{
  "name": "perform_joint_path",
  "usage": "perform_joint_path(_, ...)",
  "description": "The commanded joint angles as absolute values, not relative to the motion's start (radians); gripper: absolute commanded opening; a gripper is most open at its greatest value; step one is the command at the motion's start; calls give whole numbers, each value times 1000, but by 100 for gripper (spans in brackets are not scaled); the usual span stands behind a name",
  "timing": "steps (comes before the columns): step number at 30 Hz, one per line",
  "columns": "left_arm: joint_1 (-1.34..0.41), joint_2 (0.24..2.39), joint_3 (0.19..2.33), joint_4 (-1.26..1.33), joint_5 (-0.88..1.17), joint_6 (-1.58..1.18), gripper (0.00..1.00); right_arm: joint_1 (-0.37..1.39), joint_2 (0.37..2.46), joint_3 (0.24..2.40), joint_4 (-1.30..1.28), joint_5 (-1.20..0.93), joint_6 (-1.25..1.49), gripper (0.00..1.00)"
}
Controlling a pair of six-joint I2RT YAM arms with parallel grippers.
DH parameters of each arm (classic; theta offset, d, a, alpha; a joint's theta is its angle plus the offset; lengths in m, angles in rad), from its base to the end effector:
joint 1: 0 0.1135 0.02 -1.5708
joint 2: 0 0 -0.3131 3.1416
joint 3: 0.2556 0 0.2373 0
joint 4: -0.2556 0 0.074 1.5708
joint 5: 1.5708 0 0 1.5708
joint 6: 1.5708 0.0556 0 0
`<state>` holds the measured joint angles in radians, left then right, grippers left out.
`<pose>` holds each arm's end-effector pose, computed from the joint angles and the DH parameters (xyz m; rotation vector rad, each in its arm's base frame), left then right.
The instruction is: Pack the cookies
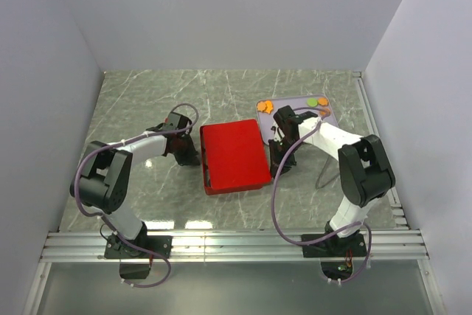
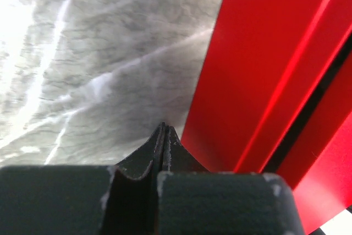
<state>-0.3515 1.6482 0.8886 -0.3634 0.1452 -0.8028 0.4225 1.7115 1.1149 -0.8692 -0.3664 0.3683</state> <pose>0.2863 -0.1136 0.1948 -0.5810 2.7380 -0.5183 0.2661 0.1415 0.2189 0.1120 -3.0395 -0.5816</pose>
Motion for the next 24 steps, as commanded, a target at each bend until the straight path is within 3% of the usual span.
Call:
perform_joint_path(1,-373,1663,913,-357,143,-825,1,439,1732,1167,-891,-387,354,23)
perform_joint_path(24,-399,1654,879,-327,169,-857,1,503,1799,1259,-893,-403,379,20)
